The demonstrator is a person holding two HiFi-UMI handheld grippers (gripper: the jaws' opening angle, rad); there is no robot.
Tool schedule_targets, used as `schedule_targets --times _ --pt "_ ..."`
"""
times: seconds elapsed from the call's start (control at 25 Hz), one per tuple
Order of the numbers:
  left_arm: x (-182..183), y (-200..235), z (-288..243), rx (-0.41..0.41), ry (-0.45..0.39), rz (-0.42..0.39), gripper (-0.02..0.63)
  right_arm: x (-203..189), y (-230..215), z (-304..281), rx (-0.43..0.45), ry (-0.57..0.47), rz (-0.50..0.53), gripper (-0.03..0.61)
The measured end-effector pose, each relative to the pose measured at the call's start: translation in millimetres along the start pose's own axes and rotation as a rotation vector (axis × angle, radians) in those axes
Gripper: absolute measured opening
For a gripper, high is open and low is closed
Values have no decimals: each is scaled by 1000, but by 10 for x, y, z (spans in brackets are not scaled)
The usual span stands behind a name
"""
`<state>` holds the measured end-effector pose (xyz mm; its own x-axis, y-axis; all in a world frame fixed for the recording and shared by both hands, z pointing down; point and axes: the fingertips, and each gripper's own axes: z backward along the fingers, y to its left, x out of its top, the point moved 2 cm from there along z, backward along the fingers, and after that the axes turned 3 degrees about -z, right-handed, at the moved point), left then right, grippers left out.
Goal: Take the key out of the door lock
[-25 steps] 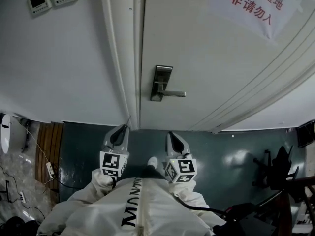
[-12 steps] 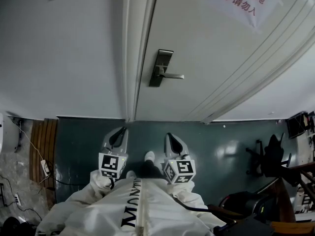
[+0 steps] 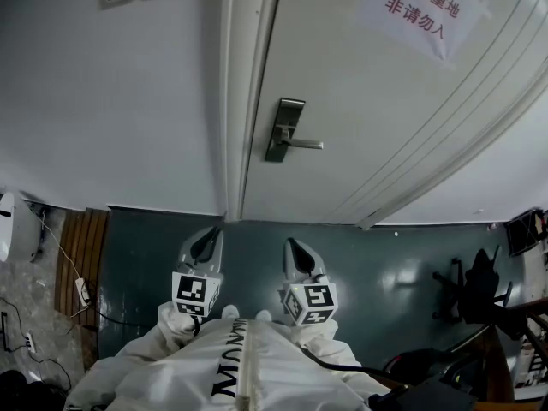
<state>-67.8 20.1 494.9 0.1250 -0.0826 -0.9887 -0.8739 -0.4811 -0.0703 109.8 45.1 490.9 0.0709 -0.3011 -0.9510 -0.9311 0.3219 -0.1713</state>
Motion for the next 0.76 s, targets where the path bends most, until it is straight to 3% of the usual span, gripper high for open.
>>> schedule_targets --times 0.76 --pt "6 -212 -93 -9 22 -16 23 -66 -218 74 -6 5 -32 -2"
